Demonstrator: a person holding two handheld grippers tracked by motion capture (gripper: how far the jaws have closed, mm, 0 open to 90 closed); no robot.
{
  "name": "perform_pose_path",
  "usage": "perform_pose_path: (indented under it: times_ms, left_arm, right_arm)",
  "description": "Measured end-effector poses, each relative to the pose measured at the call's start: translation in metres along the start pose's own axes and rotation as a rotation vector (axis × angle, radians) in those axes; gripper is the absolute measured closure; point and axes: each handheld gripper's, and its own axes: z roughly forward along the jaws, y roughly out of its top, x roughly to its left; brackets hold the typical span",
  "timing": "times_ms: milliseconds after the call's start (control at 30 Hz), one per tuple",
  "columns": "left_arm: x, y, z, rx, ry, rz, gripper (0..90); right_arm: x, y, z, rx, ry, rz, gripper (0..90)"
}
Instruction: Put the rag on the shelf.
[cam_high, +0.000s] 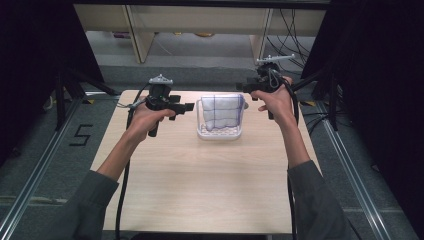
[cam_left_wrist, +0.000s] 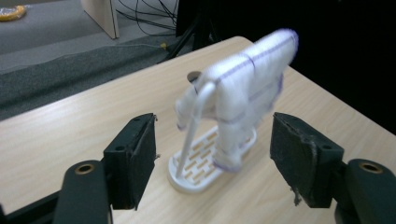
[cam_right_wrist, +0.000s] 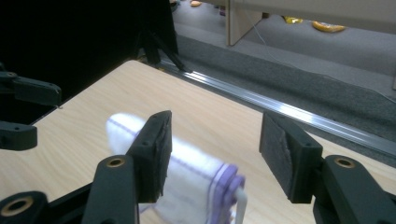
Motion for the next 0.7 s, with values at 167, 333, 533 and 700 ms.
perform_pose_path:
  times_ms: [167, 333, 533, 700]
  left_arm:
    - [-0.009, -0.016, -0.007, 0.002, 0.000, 0.017, 30.1]
    - [-0.018, -0.027, -0.014, -0.015, -0.024, 0.025, 29.0]
    - [-0.026, -0.043, -0.016, -0.002, -0.047, 0.028, 28.0]
    - [-0.034, -0.054, -0.020, -0.007, -0.058, 0.030, 26.4]
  right_arm:
    - [0.007, -0.016, -0.012, 0.001, 0.015, -0.014, 42.5]
    - [0.009, -0.030, -0.020, -0.009, 0.041, -0.008, 41.2]
    - [0.014, -0.045, -0.026, -0.025, 0.068, -0.009, 39.1]
    - [0.018, -0.058, -0.031, -0.037, 0.081, -0.012, 37.7]
